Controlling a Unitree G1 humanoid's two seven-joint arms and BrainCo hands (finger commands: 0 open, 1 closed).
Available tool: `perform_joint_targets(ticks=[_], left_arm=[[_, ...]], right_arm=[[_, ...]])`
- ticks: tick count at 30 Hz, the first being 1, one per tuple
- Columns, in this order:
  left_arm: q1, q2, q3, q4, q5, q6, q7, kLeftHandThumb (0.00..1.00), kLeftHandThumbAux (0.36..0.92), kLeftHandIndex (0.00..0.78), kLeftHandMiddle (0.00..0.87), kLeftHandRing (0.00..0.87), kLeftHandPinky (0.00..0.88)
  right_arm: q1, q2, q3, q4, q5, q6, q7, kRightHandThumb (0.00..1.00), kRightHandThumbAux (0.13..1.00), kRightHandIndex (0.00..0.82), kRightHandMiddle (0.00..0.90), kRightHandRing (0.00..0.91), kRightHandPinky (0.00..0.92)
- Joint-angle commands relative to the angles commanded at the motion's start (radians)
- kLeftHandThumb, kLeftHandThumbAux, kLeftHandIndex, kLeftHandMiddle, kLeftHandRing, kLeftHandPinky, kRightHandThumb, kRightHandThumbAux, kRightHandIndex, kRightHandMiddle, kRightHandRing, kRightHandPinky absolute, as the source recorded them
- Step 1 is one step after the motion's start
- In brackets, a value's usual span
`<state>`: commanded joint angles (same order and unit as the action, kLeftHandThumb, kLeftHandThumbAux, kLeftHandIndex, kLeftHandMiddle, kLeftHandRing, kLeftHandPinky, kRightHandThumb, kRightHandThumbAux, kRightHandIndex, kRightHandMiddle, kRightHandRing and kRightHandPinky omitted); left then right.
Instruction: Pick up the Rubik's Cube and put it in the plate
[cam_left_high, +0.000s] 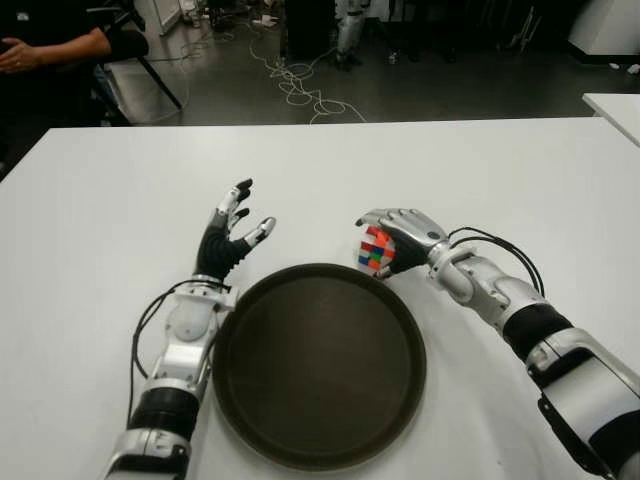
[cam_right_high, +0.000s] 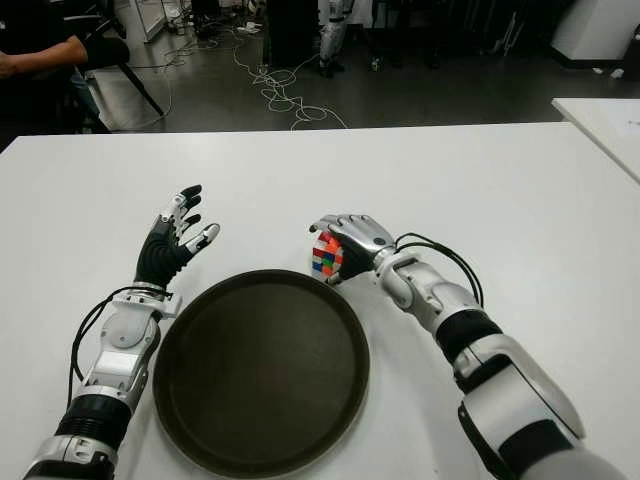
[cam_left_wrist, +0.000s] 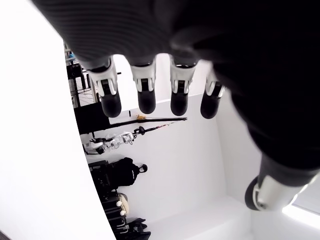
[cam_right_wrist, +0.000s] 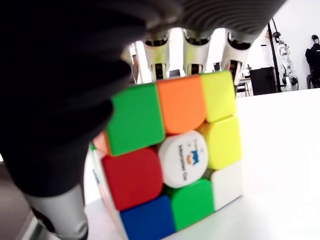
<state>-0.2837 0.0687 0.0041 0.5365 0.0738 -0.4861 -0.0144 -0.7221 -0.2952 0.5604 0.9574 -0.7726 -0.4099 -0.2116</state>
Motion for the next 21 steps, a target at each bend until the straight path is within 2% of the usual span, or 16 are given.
perform_joint_targets(ticks=[21], left_arm=[[-0.002,-0.002,-0.001,-0.004,-0.014,0.019,-0.010,0.000,0.586,0.043,0.078,0.019,0.000]], right_arm=[[-0.011,0.003,0.000,0.030,0.001,0.004,-0.016,0.000,0.835,0.229,0.242,0.257,0.282]])
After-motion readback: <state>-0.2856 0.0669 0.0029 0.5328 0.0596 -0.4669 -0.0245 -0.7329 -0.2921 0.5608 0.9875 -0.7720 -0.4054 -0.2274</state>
